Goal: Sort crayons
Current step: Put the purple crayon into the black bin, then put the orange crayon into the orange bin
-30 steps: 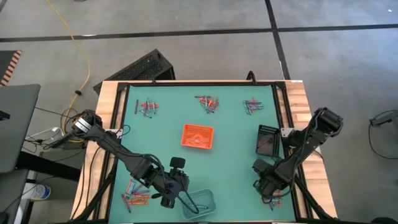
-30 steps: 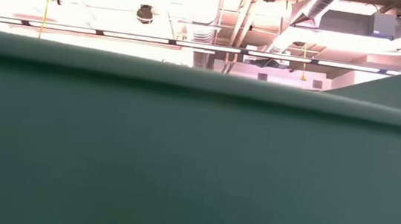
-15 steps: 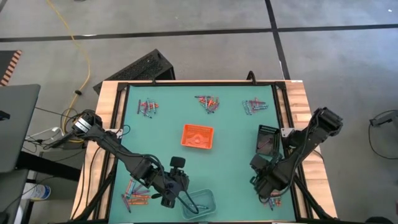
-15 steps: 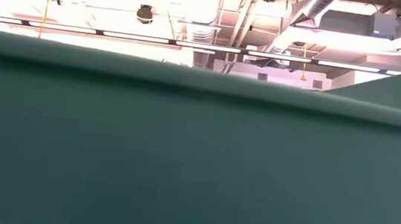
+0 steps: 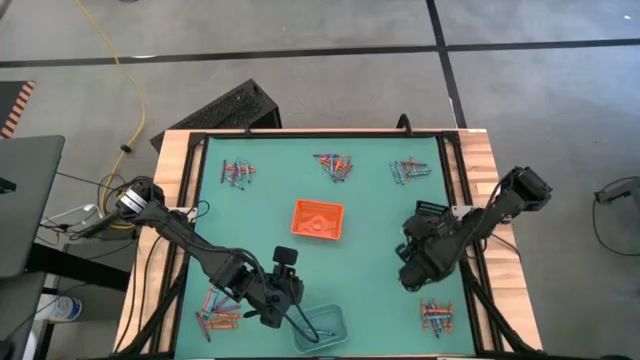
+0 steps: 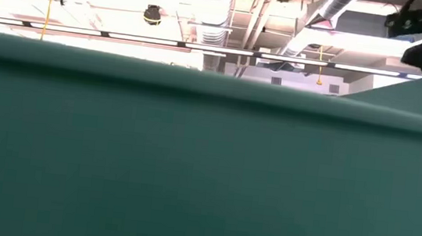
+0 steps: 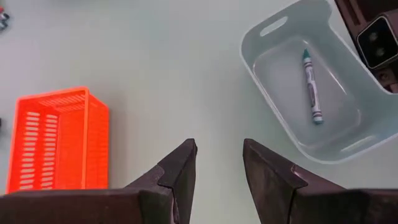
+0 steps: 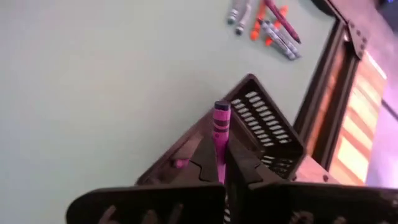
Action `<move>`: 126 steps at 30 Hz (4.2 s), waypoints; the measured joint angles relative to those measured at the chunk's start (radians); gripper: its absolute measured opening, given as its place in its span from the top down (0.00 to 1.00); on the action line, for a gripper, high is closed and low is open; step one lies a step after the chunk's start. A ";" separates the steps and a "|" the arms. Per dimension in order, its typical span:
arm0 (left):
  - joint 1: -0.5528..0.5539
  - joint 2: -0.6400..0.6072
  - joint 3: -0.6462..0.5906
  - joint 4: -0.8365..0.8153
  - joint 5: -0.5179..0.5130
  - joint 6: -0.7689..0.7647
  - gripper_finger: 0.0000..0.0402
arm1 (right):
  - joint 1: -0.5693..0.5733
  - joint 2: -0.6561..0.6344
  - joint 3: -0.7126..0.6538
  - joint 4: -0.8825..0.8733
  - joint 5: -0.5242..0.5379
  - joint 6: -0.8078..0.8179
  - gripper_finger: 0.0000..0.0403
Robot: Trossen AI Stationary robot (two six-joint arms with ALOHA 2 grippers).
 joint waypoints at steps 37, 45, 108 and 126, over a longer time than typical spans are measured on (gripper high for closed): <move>-0.025 0.001 -0.098 0.040 0.004 -0.043 0.69 | -0.066 -0.249 -0.340 0.270 -0.086 0.071 0.72; -0.058 0.000 -0.098 0.002 0.003 -0.093 0.69 | -0.056 -0.252 -0.332 0.267 -0.084 0.067 0.72; -0.468 -0.145 -0.105 -0.434 -0.082 -0.840 0.69 | 0.081 -0.246 -0.193 1.158 0.068 -1.137 0.72; -0.509 -0.146 -0.381 -0.162 -0.053 -1.059 0.69 | 0.087 -0.237 -0.192 1.178 0.044 -1.210 0.72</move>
